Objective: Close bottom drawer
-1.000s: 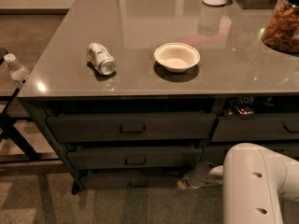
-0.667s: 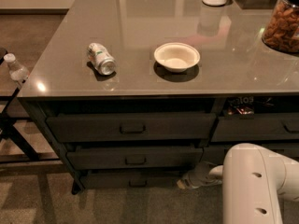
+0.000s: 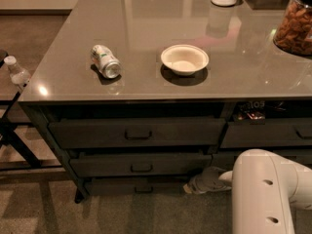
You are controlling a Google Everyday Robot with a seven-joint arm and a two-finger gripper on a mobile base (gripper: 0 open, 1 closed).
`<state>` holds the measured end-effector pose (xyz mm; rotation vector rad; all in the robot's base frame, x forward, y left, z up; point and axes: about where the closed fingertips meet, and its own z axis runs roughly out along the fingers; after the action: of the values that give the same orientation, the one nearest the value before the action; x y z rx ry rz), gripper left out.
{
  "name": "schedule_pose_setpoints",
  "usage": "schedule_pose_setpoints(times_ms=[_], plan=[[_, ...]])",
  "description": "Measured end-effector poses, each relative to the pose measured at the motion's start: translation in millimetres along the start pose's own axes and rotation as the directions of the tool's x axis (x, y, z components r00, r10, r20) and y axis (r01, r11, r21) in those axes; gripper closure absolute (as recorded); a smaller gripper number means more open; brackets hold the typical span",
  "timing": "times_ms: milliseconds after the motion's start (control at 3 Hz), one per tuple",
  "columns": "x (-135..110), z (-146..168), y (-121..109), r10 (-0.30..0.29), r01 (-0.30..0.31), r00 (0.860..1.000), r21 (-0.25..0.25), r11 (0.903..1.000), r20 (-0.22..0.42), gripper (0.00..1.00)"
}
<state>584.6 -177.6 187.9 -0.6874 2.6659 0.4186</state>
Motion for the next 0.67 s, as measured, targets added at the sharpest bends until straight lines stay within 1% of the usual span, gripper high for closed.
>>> schedule_pose_setpoints(times_ms=[333, 667], plan=[[27.4, -18.8, 1.8, 0.033, -0.034, 0.997, -0.020, 0.9992, -0.071, 1.00], [72.2, -70.4, -14.5, 0.149, -0.147, 0.979, 0.026, 0.9888, -0.139, 1.00]])
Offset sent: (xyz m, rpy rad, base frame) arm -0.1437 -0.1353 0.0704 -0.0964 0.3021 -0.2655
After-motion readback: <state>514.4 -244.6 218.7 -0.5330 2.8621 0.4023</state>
